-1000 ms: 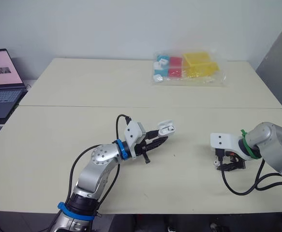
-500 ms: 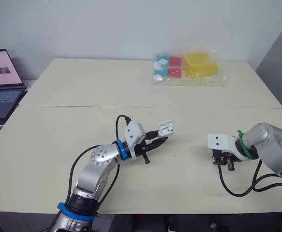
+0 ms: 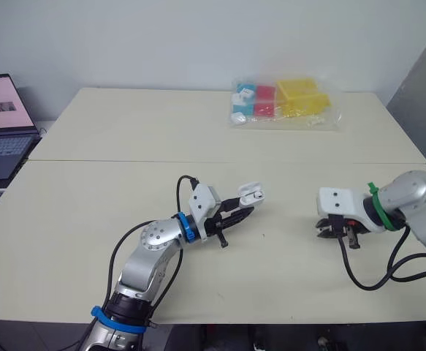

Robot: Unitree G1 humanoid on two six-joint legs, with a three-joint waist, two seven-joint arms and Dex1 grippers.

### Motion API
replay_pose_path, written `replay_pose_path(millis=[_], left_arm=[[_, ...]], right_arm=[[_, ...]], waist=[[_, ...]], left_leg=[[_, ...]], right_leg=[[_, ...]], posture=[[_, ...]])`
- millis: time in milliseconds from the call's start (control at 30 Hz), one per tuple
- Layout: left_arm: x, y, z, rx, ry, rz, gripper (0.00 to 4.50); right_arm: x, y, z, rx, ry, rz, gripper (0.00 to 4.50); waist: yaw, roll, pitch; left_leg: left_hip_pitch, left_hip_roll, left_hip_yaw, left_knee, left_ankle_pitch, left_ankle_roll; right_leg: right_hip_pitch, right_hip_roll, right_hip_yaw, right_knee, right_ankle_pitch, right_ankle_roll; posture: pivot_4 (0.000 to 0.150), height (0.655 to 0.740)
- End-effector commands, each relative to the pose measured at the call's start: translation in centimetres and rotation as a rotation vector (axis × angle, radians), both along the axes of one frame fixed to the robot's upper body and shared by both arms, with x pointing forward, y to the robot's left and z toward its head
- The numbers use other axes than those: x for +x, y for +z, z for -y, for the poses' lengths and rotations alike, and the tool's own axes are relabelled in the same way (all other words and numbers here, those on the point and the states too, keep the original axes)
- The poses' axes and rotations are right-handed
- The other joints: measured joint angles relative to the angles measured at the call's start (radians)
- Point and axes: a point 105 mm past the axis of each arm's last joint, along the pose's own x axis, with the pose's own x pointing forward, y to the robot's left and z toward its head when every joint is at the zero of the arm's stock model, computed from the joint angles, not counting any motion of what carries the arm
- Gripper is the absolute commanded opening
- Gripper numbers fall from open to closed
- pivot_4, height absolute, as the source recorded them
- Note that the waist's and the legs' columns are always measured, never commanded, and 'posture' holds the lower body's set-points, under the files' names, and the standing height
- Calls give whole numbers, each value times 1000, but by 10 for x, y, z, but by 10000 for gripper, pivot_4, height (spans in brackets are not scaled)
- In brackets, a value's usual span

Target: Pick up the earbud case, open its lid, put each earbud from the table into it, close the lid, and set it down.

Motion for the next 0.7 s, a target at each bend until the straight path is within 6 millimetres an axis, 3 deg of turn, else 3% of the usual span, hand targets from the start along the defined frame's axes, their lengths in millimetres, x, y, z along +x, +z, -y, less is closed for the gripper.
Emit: replay_pose_path(millis=[33,433,567,700], left_arm=[[6,19,4,-34,-1,69,7606],[17,32,0,-54,11,77,7607],[20,35,-3,-58,17,76,7606],[21,39,-3,-62,19,77,7606]], right_arm=[[-1,34,-14,140,8,100,4257],[-12,85,-58,636,20,295,4257],[-16,93,-71,802,18,302,4257],[-20,88,-86,865,11,337,4257]], waist=[[1,0,0],[3,0,0],[3,0,0],[2,0,0]], left_leg=[[0,0,0,0,0,0],[-1,0,0,0,0,0],[-1,0,0,0,0,0],[-1,0,0,0,0,0]], right_leg=[[0,0,0,0,0,0],[0,0,1,-1,0,0],[0,0,0,0,0,0],[0,0,0,0,0,0]], posture=[[1500,7345],[1500,7345],[1500,7345],[1500,7345]])
